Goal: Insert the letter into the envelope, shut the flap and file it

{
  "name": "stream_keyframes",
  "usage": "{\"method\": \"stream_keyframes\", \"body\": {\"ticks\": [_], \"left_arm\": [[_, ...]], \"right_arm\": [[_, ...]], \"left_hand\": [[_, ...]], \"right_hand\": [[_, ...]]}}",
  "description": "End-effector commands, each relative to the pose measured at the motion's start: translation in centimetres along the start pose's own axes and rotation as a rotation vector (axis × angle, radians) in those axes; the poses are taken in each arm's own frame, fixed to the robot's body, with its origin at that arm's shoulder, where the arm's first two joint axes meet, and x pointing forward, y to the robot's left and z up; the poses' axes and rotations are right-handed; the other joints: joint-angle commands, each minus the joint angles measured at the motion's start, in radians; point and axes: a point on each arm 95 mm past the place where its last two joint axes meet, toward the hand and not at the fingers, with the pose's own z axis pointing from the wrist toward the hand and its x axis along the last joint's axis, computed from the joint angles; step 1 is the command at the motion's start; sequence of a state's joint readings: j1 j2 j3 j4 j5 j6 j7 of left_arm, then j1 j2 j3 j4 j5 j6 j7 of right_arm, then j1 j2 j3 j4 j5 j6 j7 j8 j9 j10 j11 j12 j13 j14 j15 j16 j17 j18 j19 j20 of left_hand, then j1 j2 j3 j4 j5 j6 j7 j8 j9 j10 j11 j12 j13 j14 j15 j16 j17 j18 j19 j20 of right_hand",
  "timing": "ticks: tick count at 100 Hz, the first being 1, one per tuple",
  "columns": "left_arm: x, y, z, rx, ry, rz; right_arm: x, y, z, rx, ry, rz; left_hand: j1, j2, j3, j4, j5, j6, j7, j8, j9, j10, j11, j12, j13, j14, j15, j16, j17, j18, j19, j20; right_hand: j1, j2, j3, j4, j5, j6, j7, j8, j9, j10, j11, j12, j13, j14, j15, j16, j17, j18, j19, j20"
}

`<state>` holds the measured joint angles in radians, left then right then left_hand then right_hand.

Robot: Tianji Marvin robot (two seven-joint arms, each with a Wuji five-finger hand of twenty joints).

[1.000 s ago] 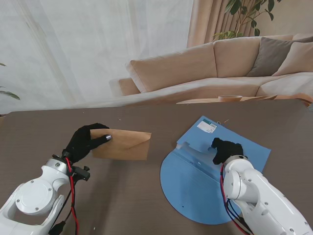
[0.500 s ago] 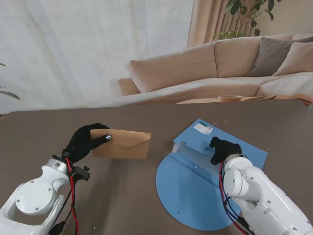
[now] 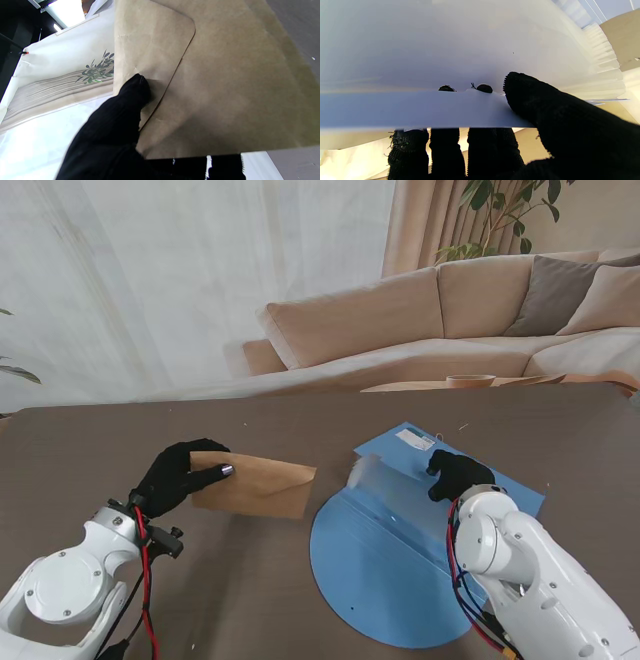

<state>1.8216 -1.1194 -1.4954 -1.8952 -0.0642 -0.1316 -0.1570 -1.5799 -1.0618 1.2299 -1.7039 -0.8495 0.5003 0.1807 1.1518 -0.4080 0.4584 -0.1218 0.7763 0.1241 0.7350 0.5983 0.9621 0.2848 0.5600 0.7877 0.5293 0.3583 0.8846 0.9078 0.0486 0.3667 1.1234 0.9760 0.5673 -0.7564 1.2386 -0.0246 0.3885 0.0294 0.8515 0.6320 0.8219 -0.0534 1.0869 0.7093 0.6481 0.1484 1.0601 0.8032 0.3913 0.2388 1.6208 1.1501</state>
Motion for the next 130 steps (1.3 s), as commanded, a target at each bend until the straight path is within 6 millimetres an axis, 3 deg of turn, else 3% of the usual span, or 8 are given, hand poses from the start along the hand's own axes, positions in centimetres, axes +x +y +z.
{"method": "stream_keyframes", "body": {"ticks": [1,13,37,38,71,130], "left_arm": [[0.7,0.7,-0.2,-0.035,0.005,0.016],[1.1,1.7,-0.2,-0.084,-0.016,0.046],[2.0,5.0,0.9,-0.164,-0.017,0.076],[2.1,5.1,1.0,-0.167,-0.014,0.077],[4.3,8.5,3.1,-0.139,0.162,0.209],[4.9,10.8,6.1,-0.045,0.393,0.394]], "right_arm": [[0.9,0.9,-0.2,-0.007,0.018,0.016],[1.3,1.8,-0.2,-0.029,0.022,0.03],[2.2,2.9,-0.2,-0.041,0.033,0.049],[2.3,2.9,-0.2,-0.042,0.033,0.05],[3.6,3.0,0.1,-0.018,0.053,0.097],[5.0,2.5,0.0,0.083,0.062,0.238]], "left_hand": [[0.06,0.072,0.017,0.016,0.041,-0.045,0.084,0.027,0.005,-0.016,0.034,0.019,0.011,0.005,0.034,0.034,0.014,0.003,0.06,0.04],[0.06,0.074,0.017,0.016,0.041,-0.046,0.084,0.028,0.006,-0.015,0.035,0.016,0.031,0.01,0.053,0.04,0.038,0.018,0.109,0.062],[0.065,0.079,0.014,0.018,0.038,-0.045,0.083,0.03,-0.005,-0.02,0.032,0.019,0.011,0.003,0.05,0.041,0.028,0.013,0.121,0.063],[0.066,0.08,0.014,0.019,0.038,-0.044,0.083,0.03,-0.008,-0.007,0.03,0.018,0.01,0.002,0.049,0.04,0.027,0.012,0.119,0.062],[0.069,0.083,0.007,0.02,0.03,-0.05,0.091,0.038,-0.012,-0.01,0.026,0.027,0.007,-0.016,0.041,0.039,0.026,0.007,0.113,0.053],[0.064,0.085,0.005,0.017,0.016,-0.068,0.115,0.032,-0.015,-0.036,0.02,0.034,0.005,-0.039,0.026,0.052,0.032,-0.007,0.095,0.036]], "right_hand": [[0.016,0.056,-0.015,-0.03,0.048,-0.034,0.012,-0.005,0.086,-0.001,-0.04,-0.049,0.05,0.032,-0.009,-0.031,0.065,-0.02,0.08,0.034],[0.061,0.092,-0.066,-0.047,0.082,-0.068,0.108,-0.083,0.142,0.014,-0.084,-0.089,0.105,0.042,0.015,-0.052,0.142,-0.031,0.125,0.041],[0.088,0.108,-0.087,-0.052,0.098,-0.088,0.171,-0.088,0.149,0.021,-0.085,-0.088,0.111,0.043,0.026,-0.055,0.15,-0.03,0.132,0.035],[0.088,0.108,-0.088,-0.052,0.098,-0.089,0.172,-0.088,0.149,0.022,-0.085,-0.088,0.111,0.044,0.026,-0.055,0.15,-0.03,0.132,0.035],[0.091,0.108,-0.086,-0.05,0.097,-0.086,0.175,-0.097,0.151,0.025,-0.082,-0.085,0.113,0.046,0.031,-0.055,0.153,-0.027,0.135,0.035],[0.11,0.113,-0.095,-0.046,0.103,-0.07,0.175,-0.107,0.152,0.044,-0.077,-0.079,0.108,0.06,0.04,-0.052,0.162,-0.025,0.145,0.041]]}}
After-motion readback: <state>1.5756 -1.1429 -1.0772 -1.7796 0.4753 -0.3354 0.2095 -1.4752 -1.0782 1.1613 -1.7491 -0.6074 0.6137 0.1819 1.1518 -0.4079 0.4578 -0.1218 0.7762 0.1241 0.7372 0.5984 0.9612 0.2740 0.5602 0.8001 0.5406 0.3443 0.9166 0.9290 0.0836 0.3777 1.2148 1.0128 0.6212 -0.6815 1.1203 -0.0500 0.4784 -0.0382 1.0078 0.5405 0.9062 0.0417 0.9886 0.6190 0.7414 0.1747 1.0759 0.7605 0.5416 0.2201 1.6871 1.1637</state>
